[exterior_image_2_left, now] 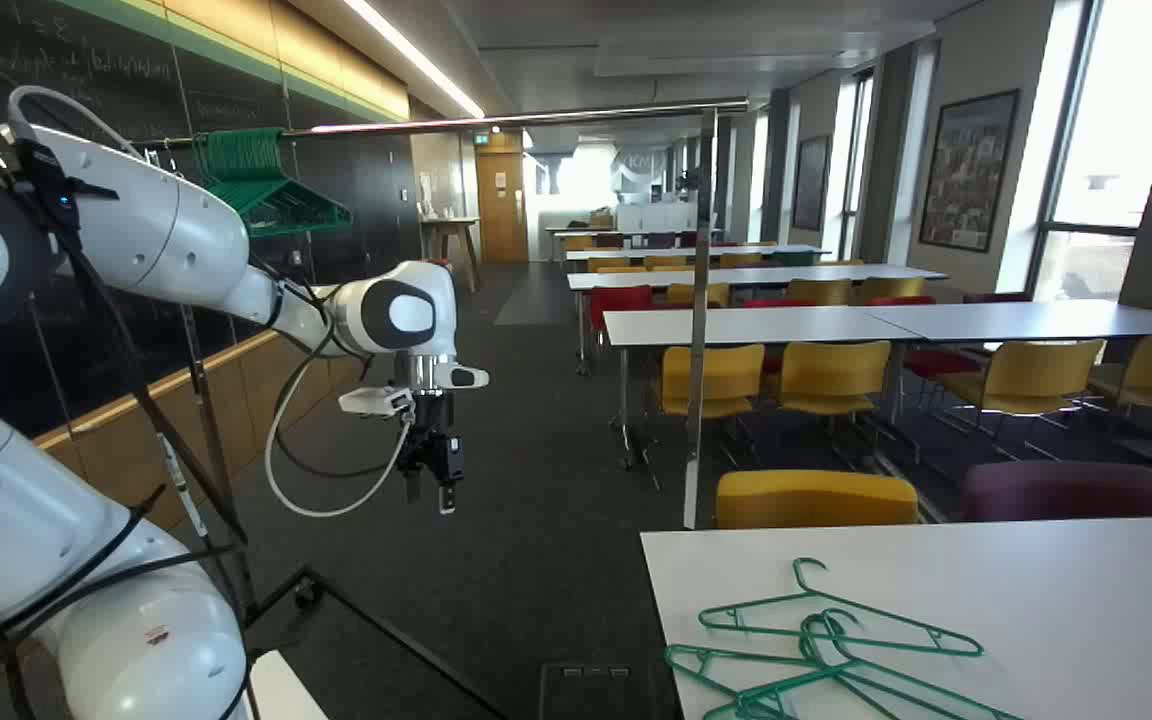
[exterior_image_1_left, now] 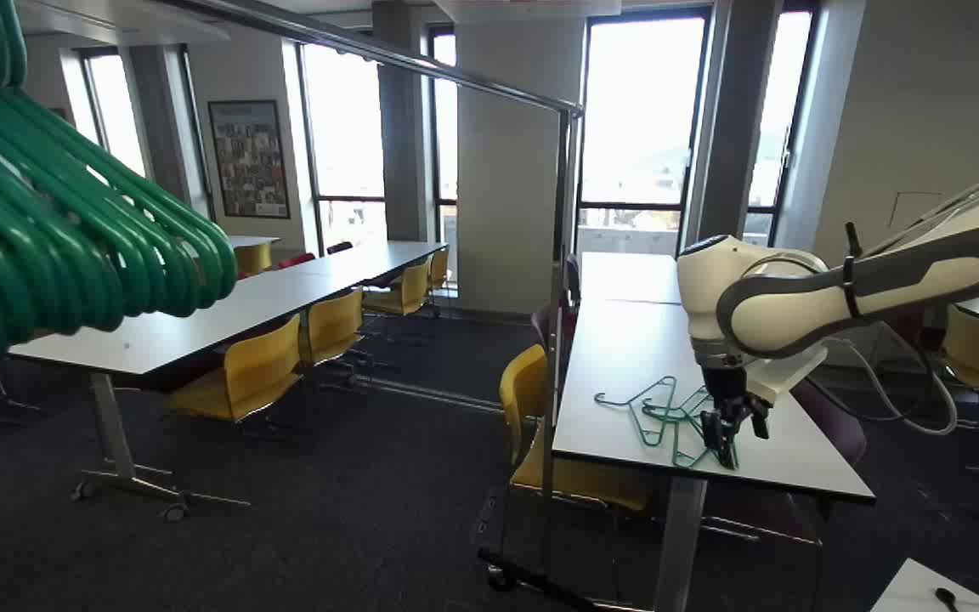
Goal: Hang the clothing hanger on the clothing rack
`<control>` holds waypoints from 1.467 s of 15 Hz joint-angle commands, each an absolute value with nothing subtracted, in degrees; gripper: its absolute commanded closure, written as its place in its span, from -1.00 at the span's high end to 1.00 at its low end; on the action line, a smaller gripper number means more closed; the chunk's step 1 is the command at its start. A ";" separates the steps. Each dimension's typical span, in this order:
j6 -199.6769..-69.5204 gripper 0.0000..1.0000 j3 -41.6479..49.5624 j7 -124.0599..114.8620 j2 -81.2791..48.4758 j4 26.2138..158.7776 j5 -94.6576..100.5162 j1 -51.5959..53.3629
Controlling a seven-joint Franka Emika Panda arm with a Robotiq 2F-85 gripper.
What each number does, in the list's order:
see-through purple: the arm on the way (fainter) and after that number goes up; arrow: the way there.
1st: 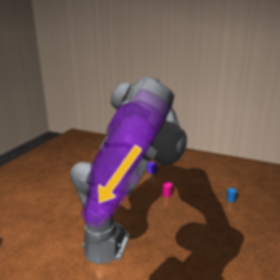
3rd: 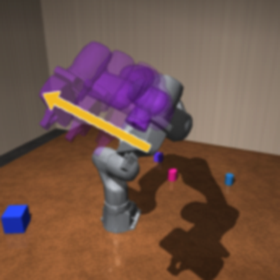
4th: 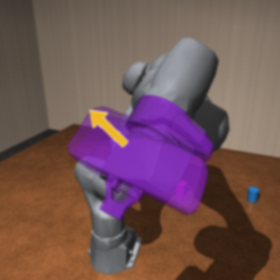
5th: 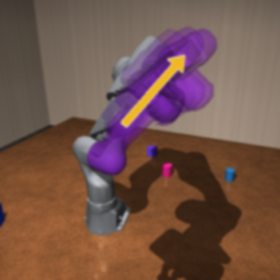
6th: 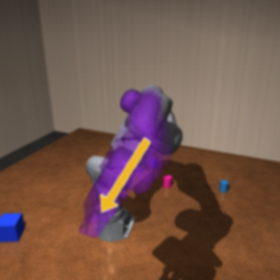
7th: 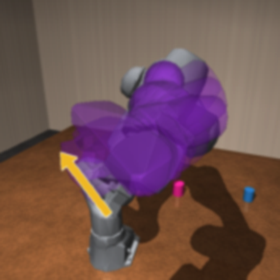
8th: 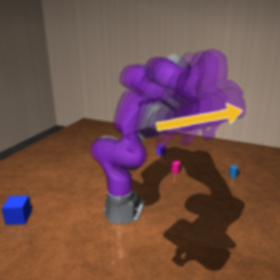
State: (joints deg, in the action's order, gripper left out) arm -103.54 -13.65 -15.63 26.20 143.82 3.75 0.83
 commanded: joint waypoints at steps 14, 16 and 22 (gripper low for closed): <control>-121.45 1.00 -3.32 -12.91 20.25 143.28 3.86 -1.76; -125.92 1.00 -1.24 -12.44 17.97 142.65 5.33 -3.53; -132.73 1.00 2.56 -15.07 13.93 139.27 5.15 -7.47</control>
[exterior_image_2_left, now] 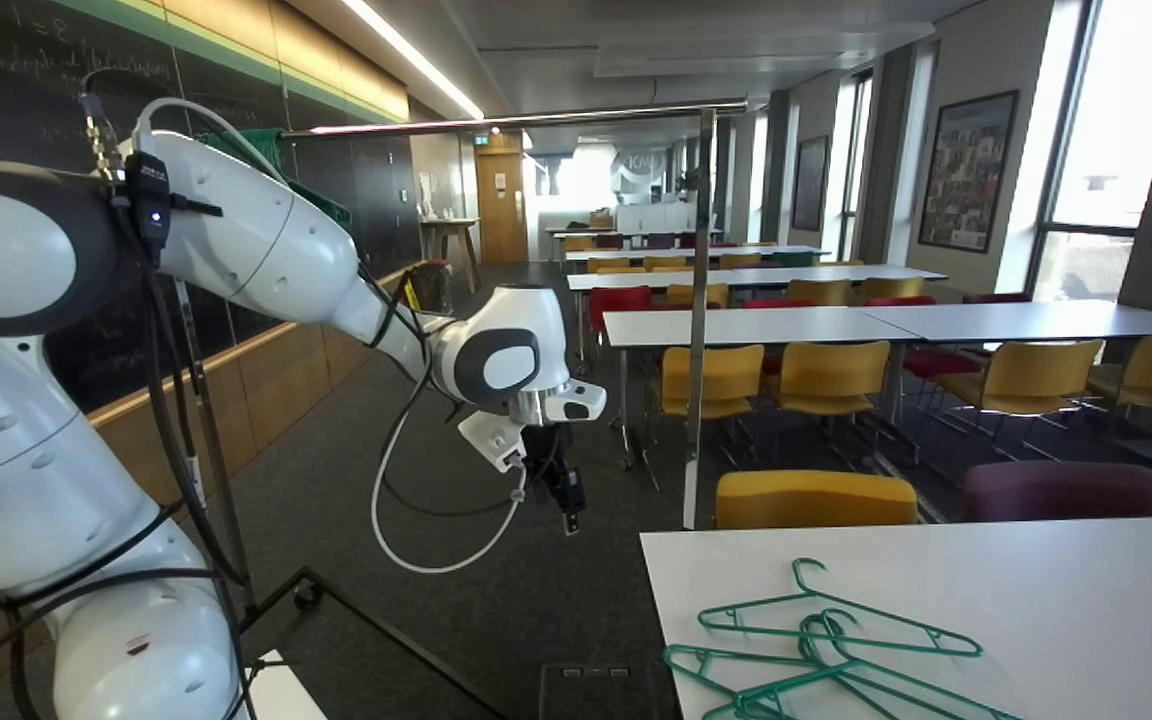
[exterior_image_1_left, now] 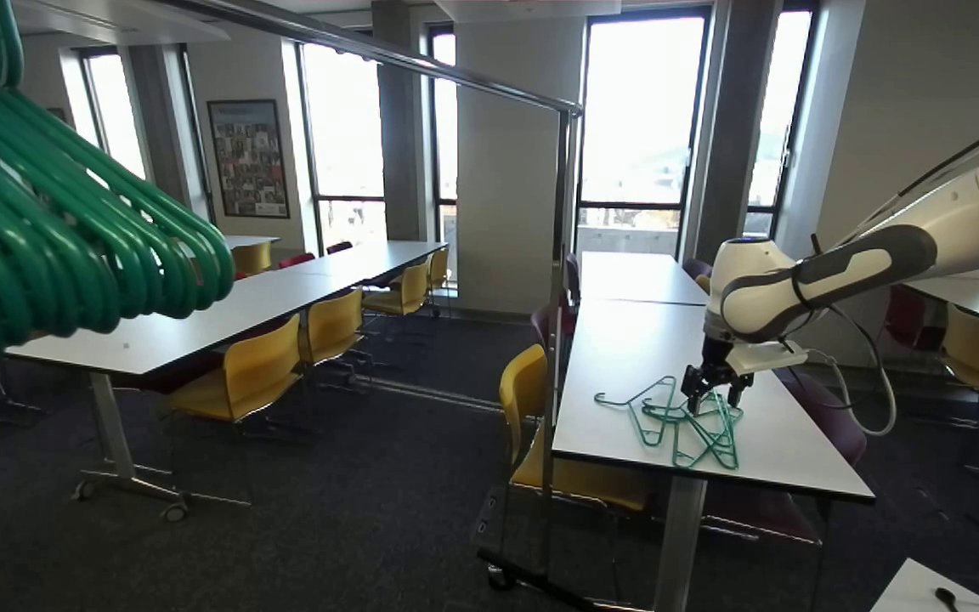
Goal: Hang the clothing hanger on the clothing rack
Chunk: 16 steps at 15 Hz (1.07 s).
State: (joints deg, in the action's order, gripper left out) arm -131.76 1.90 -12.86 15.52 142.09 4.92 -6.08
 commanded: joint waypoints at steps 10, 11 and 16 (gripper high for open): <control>-133.58 1.00 2.11 -17.66 12.63 138.99 6.61 -8.01; -133.26 1.00 1.93 -19.65 11.72 138.27 7.11 -8.38; -132.54 1.00 2.22 -35.10 2.52 132.35 13.54 -10.14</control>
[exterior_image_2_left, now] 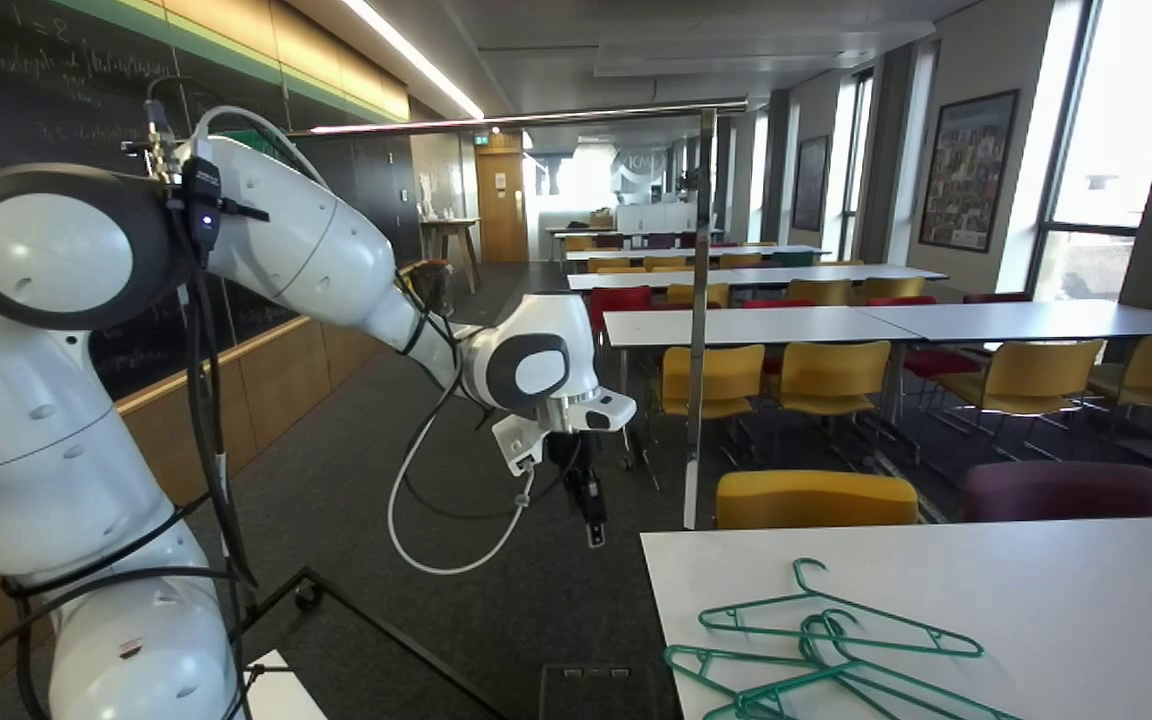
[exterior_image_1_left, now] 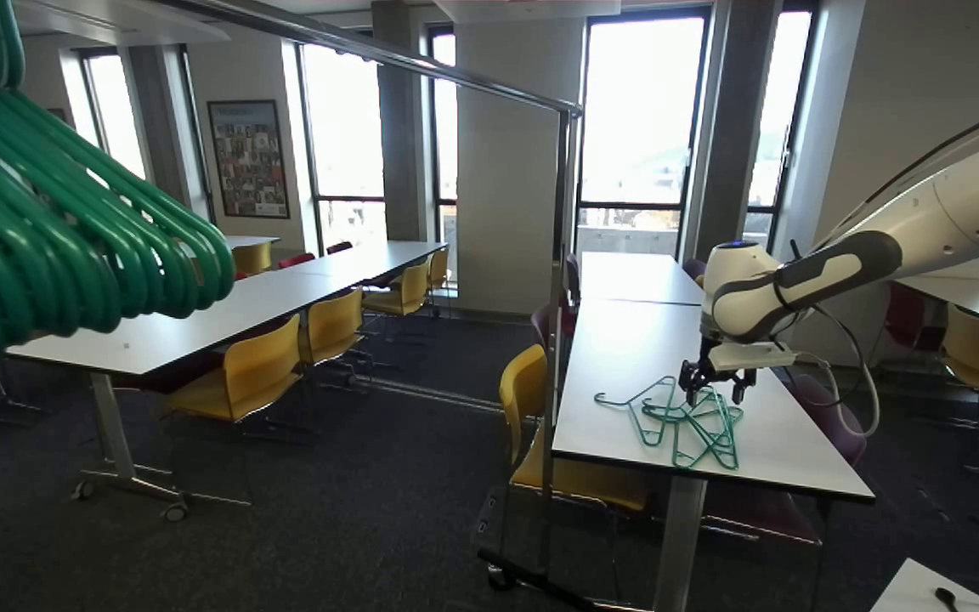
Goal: Hang the clothing hanger on the clothing rack
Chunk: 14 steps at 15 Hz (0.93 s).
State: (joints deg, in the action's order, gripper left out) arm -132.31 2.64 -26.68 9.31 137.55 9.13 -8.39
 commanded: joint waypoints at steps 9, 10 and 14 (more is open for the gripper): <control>-137.39 1.00 8.17 -44.17 -13.22 119.09 13.08 -7.95; -138.35 1.00 8.58 -43.88 -14.16 118.10 12.46 -7.86; -139.15 1.00 9.94 -43.69 -15.14 117.84 11.68 -7.00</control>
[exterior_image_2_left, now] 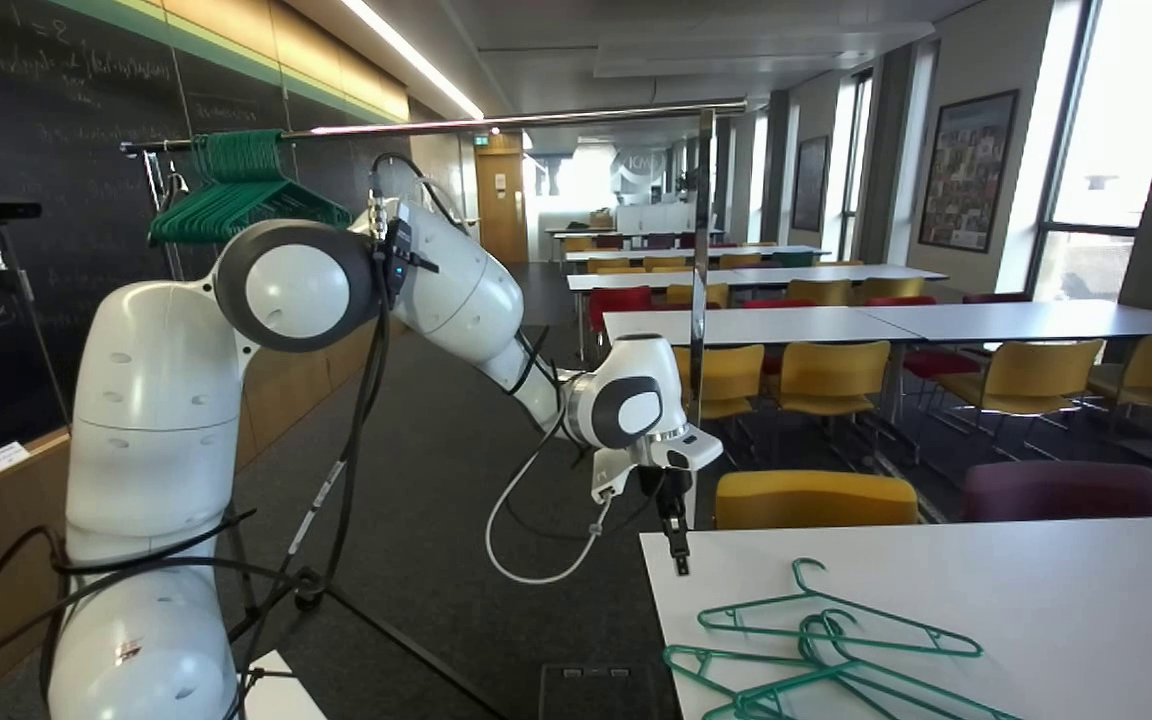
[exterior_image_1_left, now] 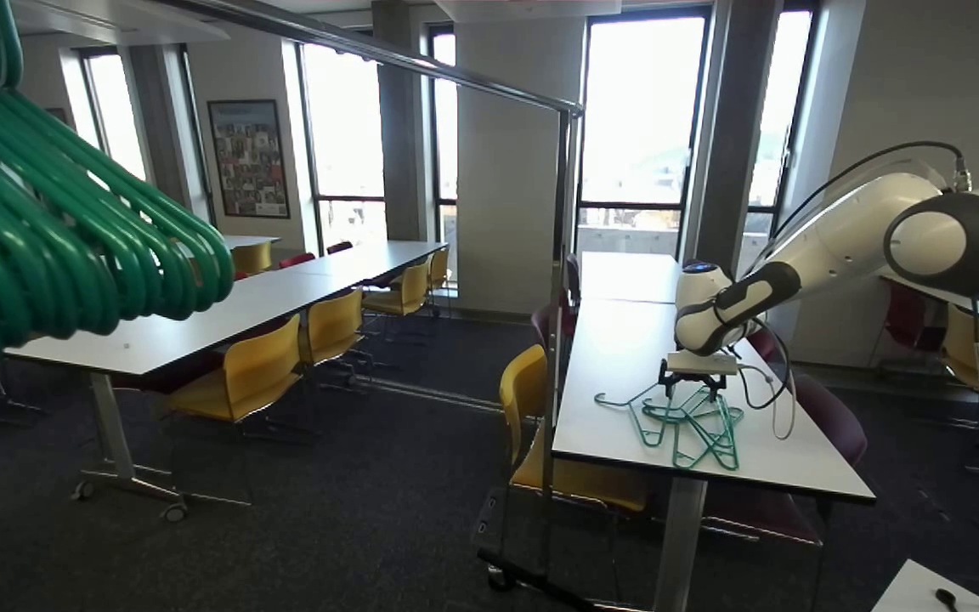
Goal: Hang the clothing hanger on the clothing rack
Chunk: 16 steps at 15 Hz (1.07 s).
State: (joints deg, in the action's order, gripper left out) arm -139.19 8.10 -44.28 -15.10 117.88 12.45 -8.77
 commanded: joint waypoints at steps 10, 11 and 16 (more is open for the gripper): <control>-147.92 1.00 11.80 -48.13 -17.49 114.95 14.44 -3.19; -147.05 1.00 11.15 -47.23 -18.39 113.61 11.69 -3.61; -137.74 1.00 9.38 -43.03 -26.09 103.74 -5.20 -6.93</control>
State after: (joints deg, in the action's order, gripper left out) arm -142.88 10.30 -45.18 -20.56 111.46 1.66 -4.44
